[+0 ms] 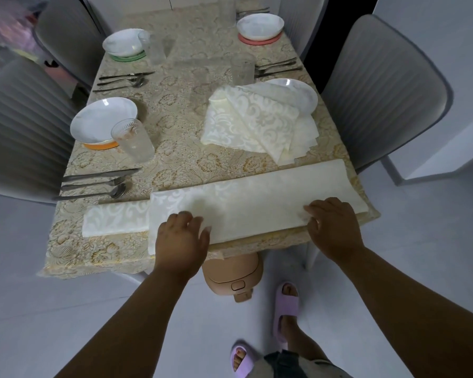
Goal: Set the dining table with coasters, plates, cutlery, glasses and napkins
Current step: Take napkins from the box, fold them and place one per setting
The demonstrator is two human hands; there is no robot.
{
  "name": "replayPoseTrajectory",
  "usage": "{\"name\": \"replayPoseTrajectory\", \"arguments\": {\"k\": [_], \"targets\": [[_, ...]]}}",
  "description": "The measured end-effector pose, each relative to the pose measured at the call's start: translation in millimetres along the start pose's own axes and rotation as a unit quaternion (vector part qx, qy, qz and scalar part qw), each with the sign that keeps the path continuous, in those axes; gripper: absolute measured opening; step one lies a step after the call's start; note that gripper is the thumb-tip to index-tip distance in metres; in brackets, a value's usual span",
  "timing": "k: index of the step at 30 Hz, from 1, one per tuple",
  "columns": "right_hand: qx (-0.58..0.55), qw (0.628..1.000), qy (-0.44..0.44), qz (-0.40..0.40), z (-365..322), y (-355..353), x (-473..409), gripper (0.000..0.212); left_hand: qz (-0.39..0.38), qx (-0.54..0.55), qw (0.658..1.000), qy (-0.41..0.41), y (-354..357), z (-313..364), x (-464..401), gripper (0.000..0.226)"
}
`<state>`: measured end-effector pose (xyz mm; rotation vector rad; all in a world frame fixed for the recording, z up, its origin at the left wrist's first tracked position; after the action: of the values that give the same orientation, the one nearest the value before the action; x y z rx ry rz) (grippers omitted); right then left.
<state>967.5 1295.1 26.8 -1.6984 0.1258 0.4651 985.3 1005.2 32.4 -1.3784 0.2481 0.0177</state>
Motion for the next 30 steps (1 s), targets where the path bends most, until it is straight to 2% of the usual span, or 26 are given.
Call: {"name": "replayPoseTrajectory", "arguments": {"k": [2,5,11,17,21,24,27,30], "targets": [[-0.015,1.000,0.004,0.022,-3,-1,-9,0.039,0.008,0.028,1.000,0.005,2,15,-18,0.045],[-0.035,0.999,0.013,0.009,-6,10,-28,0.042,-0.032,0.070,0.997,0.023,21,45,-45,0.052],[0.024,0.990,0.039,-0.132,-2,56,-62,0.058,-0.163,0.077,0.983,0.040,80,94,-73,0.064],[0.024,0.970,0.001,-0.242,-7,99,-59,0.076,-0.198,0.018,0.980,-0.002,111,73,-65,0.079],[0.010,0.977,0.023,-0.210,-10,95,-67,0.071,-0.174,0.020,0.985,-0.008,112,72,-63,0.081],[-0.031,0.989,-0.001,-0.147,-50,83,-72,0.060,-0.150,0.031,0.988,-0.016,110,74,-64,0.075],[-0.083,0.984,-0.038,-0.154,-80,91,-60,0.056,-0.136,0.044,0.989,-0.026,110,71,-65,0.063],[-0.046,0.985,-0.063,-0.156,-68,101,-59,0.054,-0.119,0.050,0.991,-0.028,108,59,-71,0.060]]}}
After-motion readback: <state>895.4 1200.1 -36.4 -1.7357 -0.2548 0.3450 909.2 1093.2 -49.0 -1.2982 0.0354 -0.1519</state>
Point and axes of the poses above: each hand's wrist, its own x-axis away from the middle knuckle, its own y-axis out of the palm, z = x × y, the point moved 9 cm from there along -x, towards the middle knuckle, and after that the axes turned 5 degrees about x, right-handed, at the moved point
